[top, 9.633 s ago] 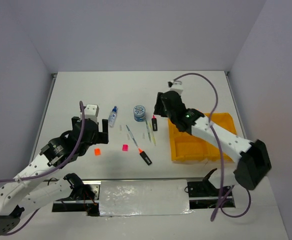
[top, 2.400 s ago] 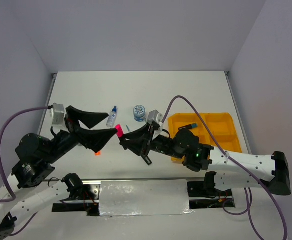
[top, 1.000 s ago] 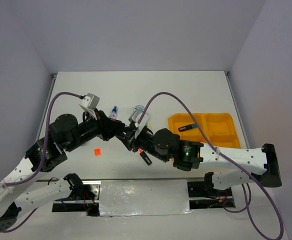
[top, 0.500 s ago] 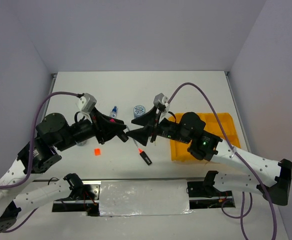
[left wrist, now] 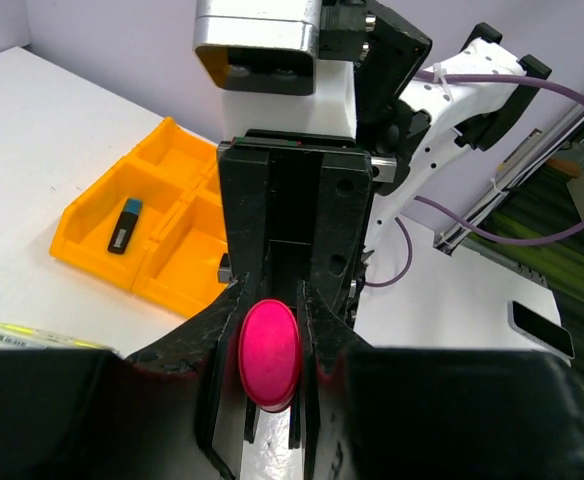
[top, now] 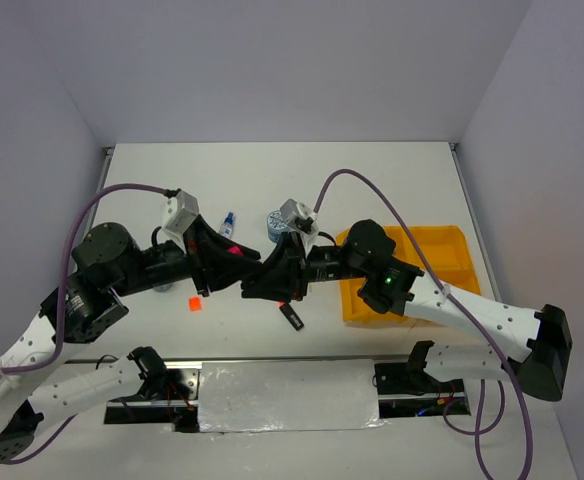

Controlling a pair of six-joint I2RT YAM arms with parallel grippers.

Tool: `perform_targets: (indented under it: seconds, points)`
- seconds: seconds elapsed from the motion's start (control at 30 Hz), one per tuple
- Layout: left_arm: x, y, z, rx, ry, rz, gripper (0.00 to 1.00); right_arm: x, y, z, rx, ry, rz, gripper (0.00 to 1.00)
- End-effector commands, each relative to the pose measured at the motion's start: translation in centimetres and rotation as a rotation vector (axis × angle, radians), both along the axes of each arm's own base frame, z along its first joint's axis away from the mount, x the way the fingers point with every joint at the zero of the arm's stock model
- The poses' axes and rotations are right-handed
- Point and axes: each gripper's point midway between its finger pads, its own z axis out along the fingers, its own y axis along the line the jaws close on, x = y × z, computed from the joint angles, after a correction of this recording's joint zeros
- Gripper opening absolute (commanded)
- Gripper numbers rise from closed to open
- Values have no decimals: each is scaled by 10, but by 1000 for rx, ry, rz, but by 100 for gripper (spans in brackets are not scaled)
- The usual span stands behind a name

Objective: Sort the stationery into containers
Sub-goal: Close the pen cap on the pen.

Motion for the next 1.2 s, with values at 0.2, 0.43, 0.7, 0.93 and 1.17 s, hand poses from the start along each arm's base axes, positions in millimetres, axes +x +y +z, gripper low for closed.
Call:
perform_targets:
  seconds: [0.2, 0.43, 0.7, 0.93, 1.17]
  points:
    - [5, -1, 6, 6, -41, 11, 23, -3, 2, 39, 121, -59, 29, 0]
    - [15, 11, 34, -36, -84, 108, 82, -4, 2, 32, 126, -60, 34, 0]
    - [18, 16, 51, -72, -84, 147, 99, 9, -1, 29, 122, -51, 5, 0]
    - [4, 27, 69, -119, -97, 132, 99, 12, -6, 22, 102, -51, 17, 0]
    - [2, 32, 77, -135, -107, 143, 93, 7, -6, 18, 78, -73, 55, 0]
